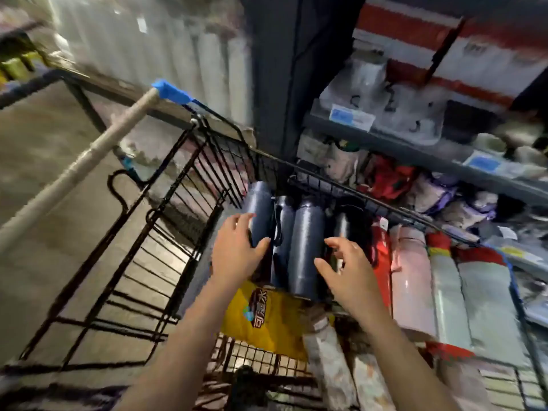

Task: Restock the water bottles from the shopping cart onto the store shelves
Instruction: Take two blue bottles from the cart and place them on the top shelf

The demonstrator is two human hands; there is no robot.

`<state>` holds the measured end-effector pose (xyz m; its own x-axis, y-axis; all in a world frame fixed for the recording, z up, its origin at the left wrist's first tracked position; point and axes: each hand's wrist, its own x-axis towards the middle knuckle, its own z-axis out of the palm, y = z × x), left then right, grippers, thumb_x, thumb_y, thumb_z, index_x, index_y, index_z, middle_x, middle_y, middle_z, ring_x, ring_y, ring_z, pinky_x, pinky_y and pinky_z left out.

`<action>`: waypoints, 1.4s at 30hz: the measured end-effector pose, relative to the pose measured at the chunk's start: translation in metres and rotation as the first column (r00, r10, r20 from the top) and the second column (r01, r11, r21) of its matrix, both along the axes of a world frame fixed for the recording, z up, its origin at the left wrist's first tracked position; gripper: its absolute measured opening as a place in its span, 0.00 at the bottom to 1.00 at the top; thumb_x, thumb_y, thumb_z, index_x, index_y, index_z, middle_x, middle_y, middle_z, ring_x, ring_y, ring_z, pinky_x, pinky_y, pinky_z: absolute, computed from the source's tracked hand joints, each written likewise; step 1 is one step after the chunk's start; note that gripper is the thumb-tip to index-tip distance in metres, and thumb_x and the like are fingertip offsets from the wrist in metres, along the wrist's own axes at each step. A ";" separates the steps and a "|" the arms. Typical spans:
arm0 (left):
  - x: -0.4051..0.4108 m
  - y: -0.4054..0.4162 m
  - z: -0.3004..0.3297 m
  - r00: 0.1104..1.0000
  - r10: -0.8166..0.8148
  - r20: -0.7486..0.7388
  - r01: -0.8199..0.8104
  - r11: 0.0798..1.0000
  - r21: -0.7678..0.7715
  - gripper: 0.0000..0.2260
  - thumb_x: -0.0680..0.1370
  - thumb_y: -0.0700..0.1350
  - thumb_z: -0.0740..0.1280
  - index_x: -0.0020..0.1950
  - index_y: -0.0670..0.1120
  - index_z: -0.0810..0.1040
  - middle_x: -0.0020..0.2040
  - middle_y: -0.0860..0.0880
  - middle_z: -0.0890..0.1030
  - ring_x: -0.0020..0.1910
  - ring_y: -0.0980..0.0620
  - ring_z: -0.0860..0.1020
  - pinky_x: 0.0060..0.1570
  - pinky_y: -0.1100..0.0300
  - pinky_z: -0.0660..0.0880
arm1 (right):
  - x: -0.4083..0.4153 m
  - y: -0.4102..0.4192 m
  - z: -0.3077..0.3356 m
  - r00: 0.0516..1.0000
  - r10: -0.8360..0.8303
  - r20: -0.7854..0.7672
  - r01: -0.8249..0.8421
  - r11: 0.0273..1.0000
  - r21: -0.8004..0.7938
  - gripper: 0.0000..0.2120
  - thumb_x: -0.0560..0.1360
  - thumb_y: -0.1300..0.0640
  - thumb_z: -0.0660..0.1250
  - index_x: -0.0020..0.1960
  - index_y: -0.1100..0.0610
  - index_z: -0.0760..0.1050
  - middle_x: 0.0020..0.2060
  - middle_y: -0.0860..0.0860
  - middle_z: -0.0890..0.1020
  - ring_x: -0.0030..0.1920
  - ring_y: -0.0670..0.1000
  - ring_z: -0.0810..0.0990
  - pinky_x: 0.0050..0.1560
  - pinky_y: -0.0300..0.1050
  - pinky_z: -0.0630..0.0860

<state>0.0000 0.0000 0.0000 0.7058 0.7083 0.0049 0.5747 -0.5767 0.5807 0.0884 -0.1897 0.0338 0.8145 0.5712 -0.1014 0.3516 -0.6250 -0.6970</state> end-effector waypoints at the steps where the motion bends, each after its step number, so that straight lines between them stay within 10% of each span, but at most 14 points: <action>1: 0.009 0.010 -0.007 0.999 -0.018 -0.027 0.017 1.000 -0.011 0.29 0.74 0.55 0.69 0.72 0.48 0.65 0.66 0.44 0.69 0.65 0.44 0.68 0.61 0.53 0.67 | 0.000 0.004 -0.001 0.999 -0.021 0.027 0.022 1.000 -0.011 0.19 0.75 0.52 0.68 0.65 0.50 0.71 0.60 0.46 0.72 0.57 0.42 0.70 0.54 0.35 0.65; 11: 0.045 0.036 -0.046 0.994 -0.010 -0.108 -0.020 0.961 -0.274 0.42 0.71 0.57 0.71 0.77 0.58 0.48 0.74 0.44 0.58 0.68 0.38 0.67 0.59 0.45 0.69 | -0.007 0.009 -0.012 0.988 -0.154 0.030 0.156 0.986 -0.059 0.18 0.75 0.53 0.68 0.64 0.51 0.72 0.62 0.46 0.71 0.58 0.41 0.69 0.57 0.39 0.71; 31: -0.025 0.031 -0.033 0.992 0.006 0.125 0.040 0.930 -0.366 0.40 0.67 0.46 0.77 0.75 0.52 0.60 0.69 0.50 0.67 0.62 0.59 0.66 0.56 0.62 0.64 | 0.000 0.081 -0.041 0.977 0.009 0.212 0.110 0.832 -0.544 0.38 0.77 0.41 0.61 0.78 0.51 0.44 0.76 0.61 0.53 0.74 0.61 0.56 0.71 0.52 0.58; 42: -0.033 0.021 -0.042 0.993 0.085 0.085 -0.047 0.928 -0.368 0.40 0.69 0.49 0.75 0.75 0.54 0.58 0.68 0.48 0.67 0.63 0.49 0.70 0.54 0.56 0.69 | -0.011 0.093 -0.062 0.977 -0.046 0.209 0.150 0.845 -0.513 0.39 0.78 0.47 0.62 0.78 0.48 0.39 0.76 0.63 0.44 0.75 0.64 0.49 0.73 0.55 0.56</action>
